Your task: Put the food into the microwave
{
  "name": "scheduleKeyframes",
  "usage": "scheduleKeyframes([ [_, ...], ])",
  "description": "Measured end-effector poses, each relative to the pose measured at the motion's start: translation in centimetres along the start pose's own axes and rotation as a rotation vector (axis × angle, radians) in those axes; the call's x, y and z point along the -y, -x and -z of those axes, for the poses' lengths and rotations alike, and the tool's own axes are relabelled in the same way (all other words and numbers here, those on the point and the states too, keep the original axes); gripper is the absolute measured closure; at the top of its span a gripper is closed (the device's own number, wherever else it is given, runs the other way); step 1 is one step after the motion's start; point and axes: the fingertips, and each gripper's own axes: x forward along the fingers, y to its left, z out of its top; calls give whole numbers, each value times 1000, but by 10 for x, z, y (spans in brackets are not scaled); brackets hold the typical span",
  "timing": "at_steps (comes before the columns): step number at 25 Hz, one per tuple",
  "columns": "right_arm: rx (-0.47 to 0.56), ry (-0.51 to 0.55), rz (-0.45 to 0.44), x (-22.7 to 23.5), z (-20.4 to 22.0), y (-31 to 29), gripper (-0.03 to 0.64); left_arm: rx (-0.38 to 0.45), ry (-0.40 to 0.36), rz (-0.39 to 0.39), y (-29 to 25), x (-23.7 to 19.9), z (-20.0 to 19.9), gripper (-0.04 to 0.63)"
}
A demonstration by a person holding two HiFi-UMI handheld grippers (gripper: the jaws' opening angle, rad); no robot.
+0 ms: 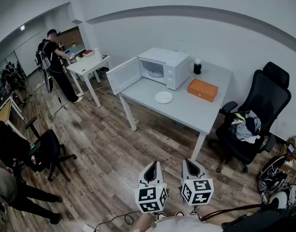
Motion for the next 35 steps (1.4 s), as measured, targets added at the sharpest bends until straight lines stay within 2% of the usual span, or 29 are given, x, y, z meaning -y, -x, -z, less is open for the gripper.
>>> scheduleKeyframes([
  [12, -3, -40, 3, -2, 3, -13, 600, -7, -8, -23, -8, -15, 0, 594],
  [26, -46, -63, 49, -25, 26, -47, 600, -65, -8, -47, -7, -80, 14, 594],
  [35, -84, -75, 51, -36, 33, -68, 600, -68, -6, -58, -13, -110, 9, 594],
])
